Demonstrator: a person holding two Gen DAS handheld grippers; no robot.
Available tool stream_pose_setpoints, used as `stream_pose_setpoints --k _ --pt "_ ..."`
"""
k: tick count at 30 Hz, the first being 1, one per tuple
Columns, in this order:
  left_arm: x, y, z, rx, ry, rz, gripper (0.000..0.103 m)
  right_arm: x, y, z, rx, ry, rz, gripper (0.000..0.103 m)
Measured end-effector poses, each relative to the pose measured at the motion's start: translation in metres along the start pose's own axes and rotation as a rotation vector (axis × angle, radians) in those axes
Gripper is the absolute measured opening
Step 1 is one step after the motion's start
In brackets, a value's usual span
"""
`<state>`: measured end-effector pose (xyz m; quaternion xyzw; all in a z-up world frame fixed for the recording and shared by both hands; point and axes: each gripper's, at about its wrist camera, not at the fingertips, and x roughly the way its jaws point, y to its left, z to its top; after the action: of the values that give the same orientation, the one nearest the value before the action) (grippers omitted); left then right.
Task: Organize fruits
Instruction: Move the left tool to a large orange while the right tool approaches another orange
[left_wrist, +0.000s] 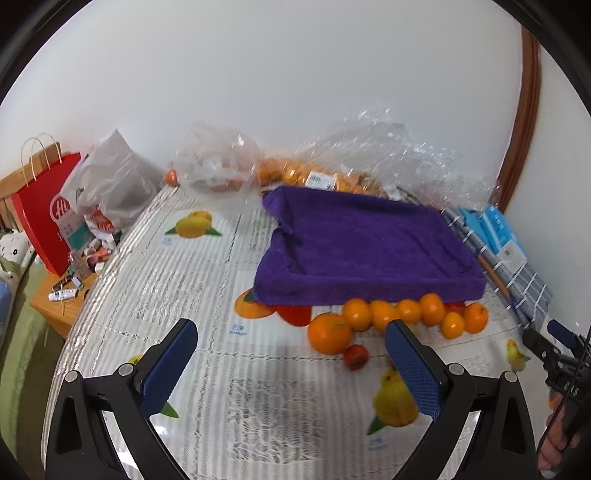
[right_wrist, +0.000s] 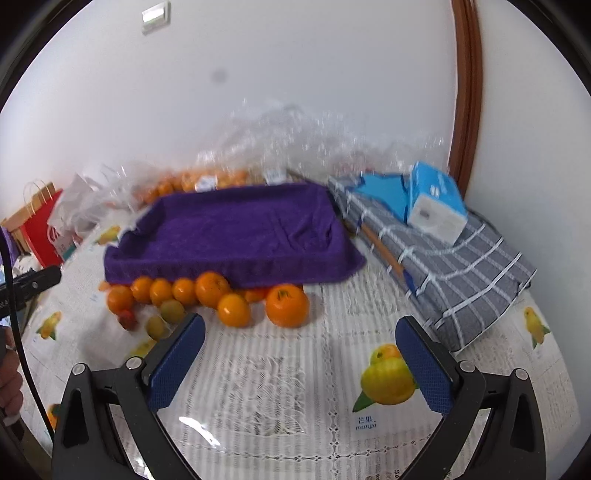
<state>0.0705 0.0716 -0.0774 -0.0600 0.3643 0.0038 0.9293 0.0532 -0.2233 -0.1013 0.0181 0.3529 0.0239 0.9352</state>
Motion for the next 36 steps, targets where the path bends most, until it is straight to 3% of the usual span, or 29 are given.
stream_pose_setpoints --k 4,10,14,21,28,32,34,36 --pt "0.015 0.009 -0.002 -0.005 0.015 0.005 0.101 0.023 -0.008 -0.001 0.041 0.041 0.017 0.086" --pt "0.042 0.006 -0.017 0.026 0.082 -0.031 0.089 0.054 -0.001 -0.005 0.013 0.086 0.009 0.073" --pt "0.061 0.003 -0.018 0.013 0.130 -0.089 0.082 0.067 0.002 -0.006 -0.006 0.102 0.021 0.071" --pt "0.083 -0.006 -0.013 0.003 0.151 -0.150 0.080 0.087 0.000 -0.006 -0.010 0.128 0.036 0.066" --pt "0.094 -0.007 -0.012 0.002 0.161 -0.193 0.061 0.102 0.002 -0.004 -0.021 0.149 0.058 0.062" --pt "0.094 -0.005 -0.010 -0.023 0.182 -0.266 0.040 0.106 0.004 -0.001 -0.025 0.148 0.067 0.053" --pt "0.095 -0.004 -0.010 -0.026 0.189 -0.274 0.040 0.109 0.005 -0.001 -0.030 0.156 0.081 0.043" --pt "0.094 -0.003 -0.009 -0.028 0.192 -0.278 0.040 0.108 0.006 -0.001 -0.032 0.154 0.081 0.043"
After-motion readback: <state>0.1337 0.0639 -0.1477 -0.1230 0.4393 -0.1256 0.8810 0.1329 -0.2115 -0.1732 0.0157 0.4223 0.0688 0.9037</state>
